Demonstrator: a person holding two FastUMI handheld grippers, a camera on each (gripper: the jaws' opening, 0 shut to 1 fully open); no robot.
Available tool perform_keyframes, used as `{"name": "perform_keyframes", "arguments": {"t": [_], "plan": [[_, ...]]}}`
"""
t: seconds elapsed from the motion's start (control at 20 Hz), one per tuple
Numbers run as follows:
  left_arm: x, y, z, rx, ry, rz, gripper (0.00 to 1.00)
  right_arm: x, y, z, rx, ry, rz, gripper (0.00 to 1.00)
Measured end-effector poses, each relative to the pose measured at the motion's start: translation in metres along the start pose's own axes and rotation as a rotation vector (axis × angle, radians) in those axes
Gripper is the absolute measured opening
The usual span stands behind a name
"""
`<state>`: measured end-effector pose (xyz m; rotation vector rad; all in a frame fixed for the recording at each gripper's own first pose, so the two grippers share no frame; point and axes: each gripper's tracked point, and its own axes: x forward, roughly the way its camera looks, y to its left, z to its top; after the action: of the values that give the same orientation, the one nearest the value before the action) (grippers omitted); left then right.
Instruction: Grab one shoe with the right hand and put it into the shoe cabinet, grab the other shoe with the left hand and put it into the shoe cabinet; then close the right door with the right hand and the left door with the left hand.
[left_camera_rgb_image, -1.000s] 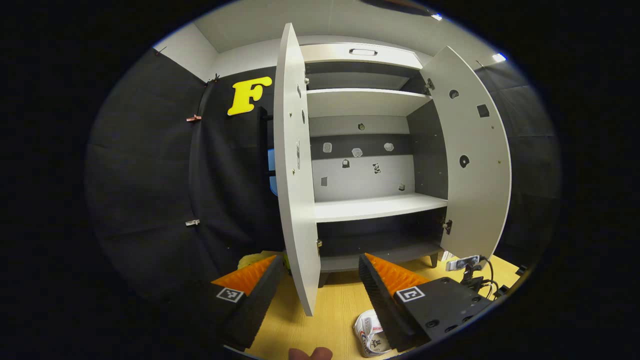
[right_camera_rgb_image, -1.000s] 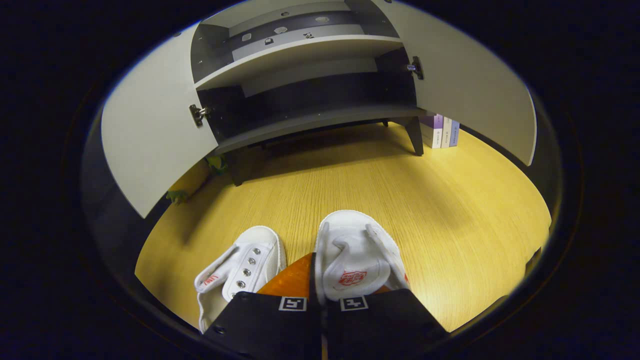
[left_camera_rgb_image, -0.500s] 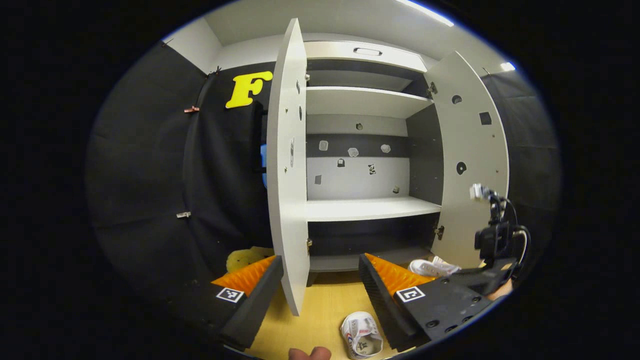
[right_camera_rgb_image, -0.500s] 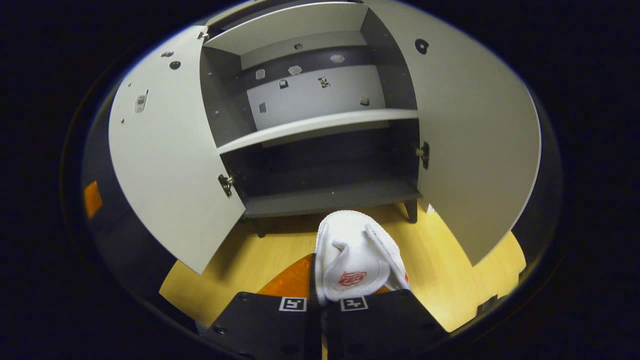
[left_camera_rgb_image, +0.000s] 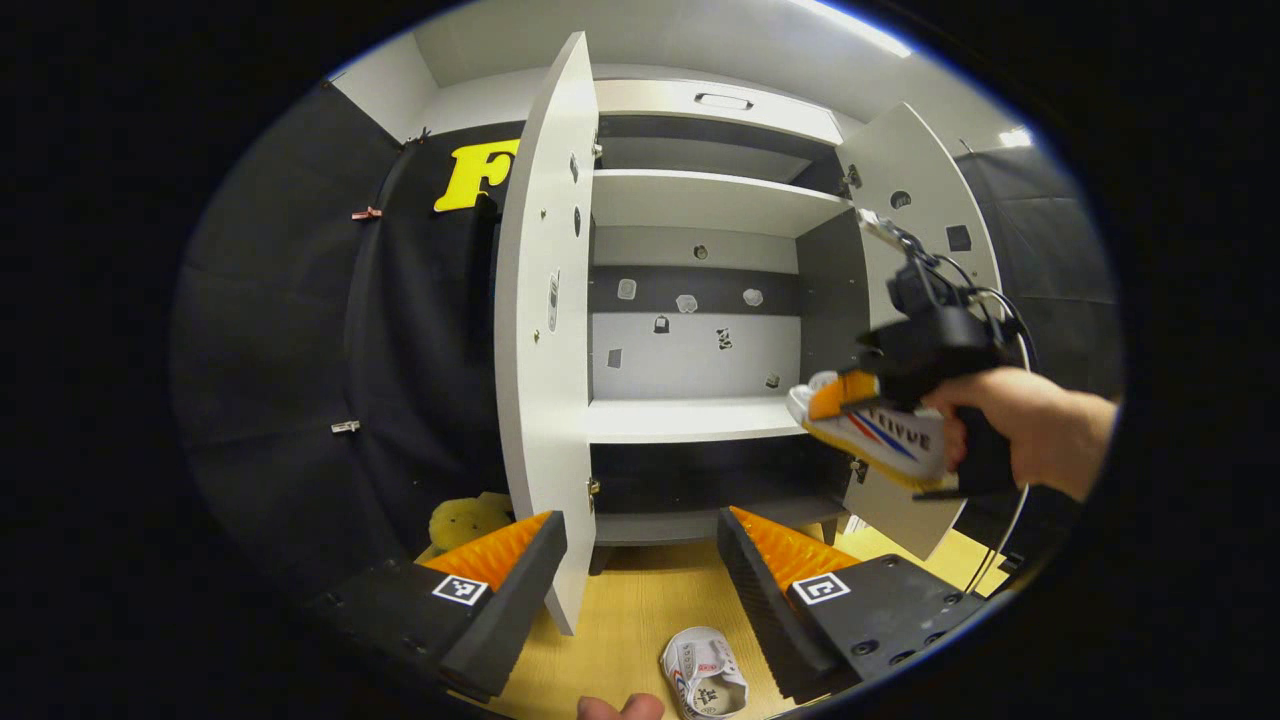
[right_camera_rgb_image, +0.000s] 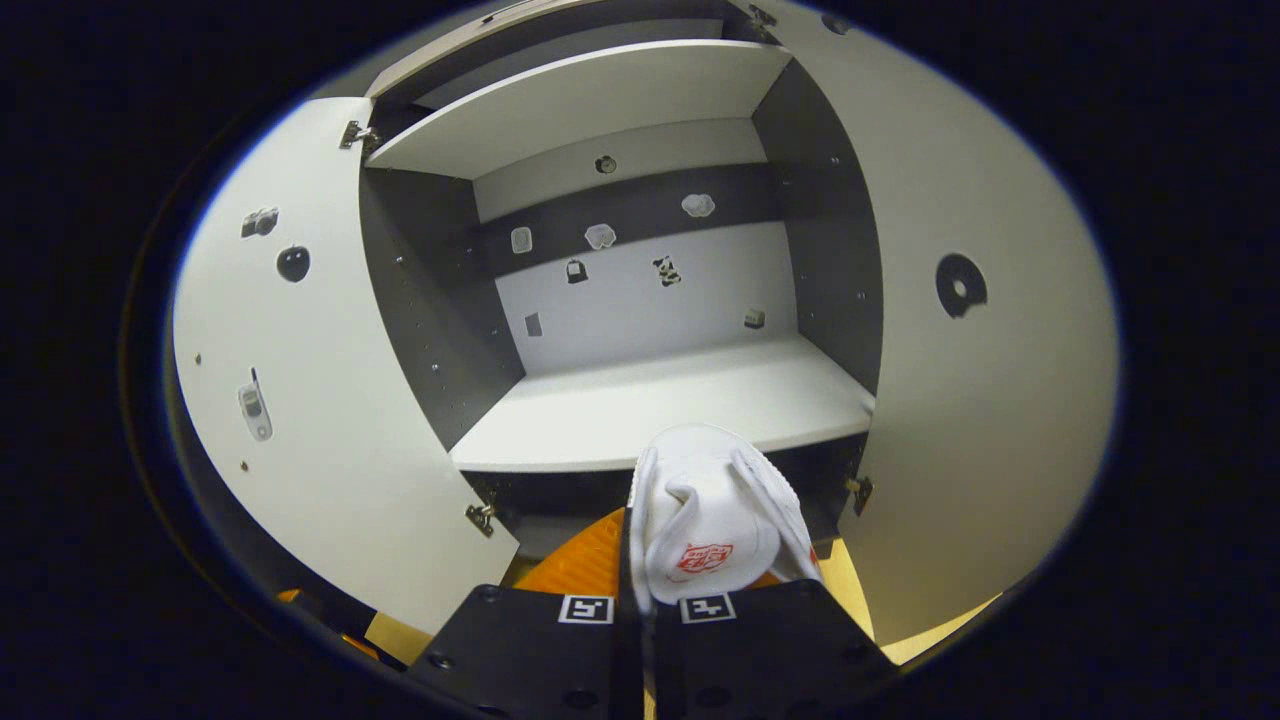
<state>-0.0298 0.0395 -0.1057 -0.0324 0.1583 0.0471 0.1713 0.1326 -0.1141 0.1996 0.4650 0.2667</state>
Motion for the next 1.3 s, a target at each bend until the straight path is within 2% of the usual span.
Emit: {"name": "perform_keyframes", "arguments": {"t": [0.25,0.5,0.65,0.9,1.05,1.3], "plan": [[0.008,-0.001,-0.003,-0.020,0.008,-0.003,0.94,0.066,-0.005,0.074,-0.044,-0.024,-0.021,0.09],[0.021,-0.002,-0.006,-0.024,0.021,-0.001,0.94,0.144,-0.024,0.101,-0.091,0.010,-0.079,0.10],[0.028,-0.008,-0.003,-0.032,0.013,-0.009,0.95,0.188,-0.037,0.097,-0.071,0.050,-0.108,0.09],[0.035,-0.020,-0.013,-0.036,0.019,-0.002,0.95,0.244,-0.059,0.088,-0.114,0.105,-0.171,0.09],[0.039,-0.024,-0.018,-0.032,0.034,0.002,0.95,0.267,-0.060,0.078,-0.095,0.123,-0.180,0.09],[0.042,-0.022,-0.018,-0.044,0.041,0.032,0.95,0.289,-0.065,0.065,-0.147,0.141,-0.209,0.10]]}}
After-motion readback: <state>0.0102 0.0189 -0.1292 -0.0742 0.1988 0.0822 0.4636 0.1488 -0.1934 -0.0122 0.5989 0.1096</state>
